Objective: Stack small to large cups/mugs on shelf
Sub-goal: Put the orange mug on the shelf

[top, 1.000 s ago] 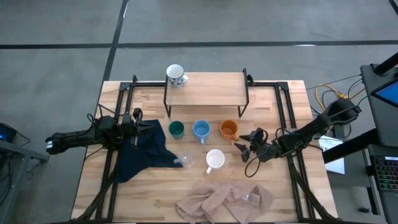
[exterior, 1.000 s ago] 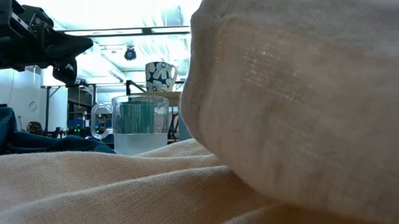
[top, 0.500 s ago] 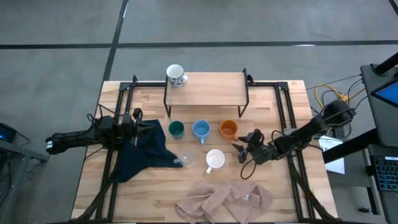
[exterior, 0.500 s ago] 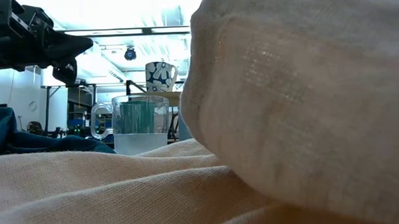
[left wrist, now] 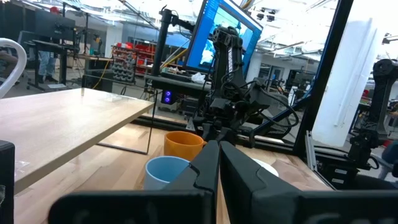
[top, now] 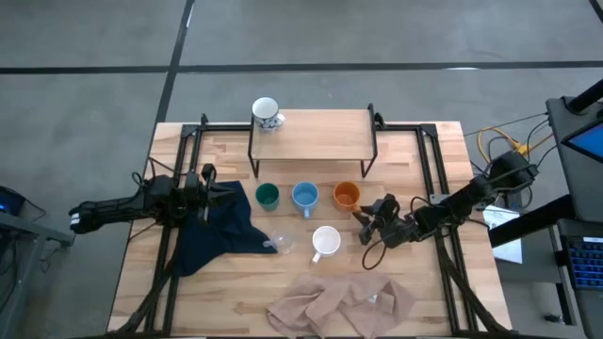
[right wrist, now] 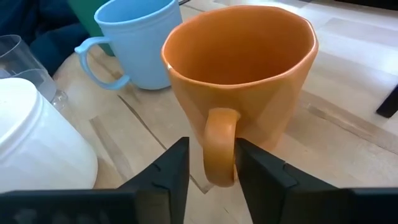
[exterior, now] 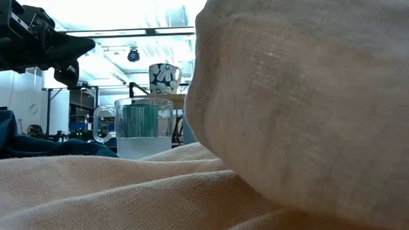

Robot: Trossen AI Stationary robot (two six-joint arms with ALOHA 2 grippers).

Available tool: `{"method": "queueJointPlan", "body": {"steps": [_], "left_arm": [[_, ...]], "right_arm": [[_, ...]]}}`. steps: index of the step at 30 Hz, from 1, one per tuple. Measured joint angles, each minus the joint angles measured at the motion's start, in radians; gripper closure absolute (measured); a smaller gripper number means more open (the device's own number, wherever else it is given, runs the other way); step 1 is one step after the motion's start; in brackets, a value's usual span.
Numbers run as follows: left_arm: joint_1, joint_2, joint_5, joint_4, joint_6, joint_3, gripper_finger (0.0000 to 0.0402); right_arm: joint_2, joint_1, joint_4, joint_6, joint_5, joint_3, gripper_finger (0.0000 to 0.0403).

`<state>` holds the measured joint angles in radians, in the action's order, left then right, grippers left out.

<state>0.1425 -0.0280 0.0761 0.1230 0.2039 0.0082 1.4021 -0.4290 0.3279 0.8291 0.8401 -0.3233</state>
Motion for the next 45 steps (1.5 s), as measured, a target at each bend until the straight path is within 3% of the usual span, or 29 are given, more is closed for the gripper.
{"method": "queueJointPlan", "body": {"steps": [12, 23, 34, 45], "left_arm": [[0.000, 0.000, 0.000, 0.000, 0.000, 0.000, 0.0402], [0.000, 0.000, 0.000, 0.000, 0.000, 0.000, 0.0402], [0.000, 0.000, 0.000, 0.000, 0.000, 0.000, 0.0402], [0.000, 0.000, 0.003, -0.001, 0.002, 0.000, 0.0402]], "right_arm": [[0.000, 0.000, 0.000, -0.006, 0.002, 0.000, 0.0353], [-0.001, 0.000, -0.002, -0.027, 0.000, -0.004, 0.0359], [-0.003, 0.024, -0.075, -0.131, -0.009, -0.094, 0.0361], [-0.143, 0.064, -0.278, -0.141, -0.010, -0.155, 0.0361]]}}
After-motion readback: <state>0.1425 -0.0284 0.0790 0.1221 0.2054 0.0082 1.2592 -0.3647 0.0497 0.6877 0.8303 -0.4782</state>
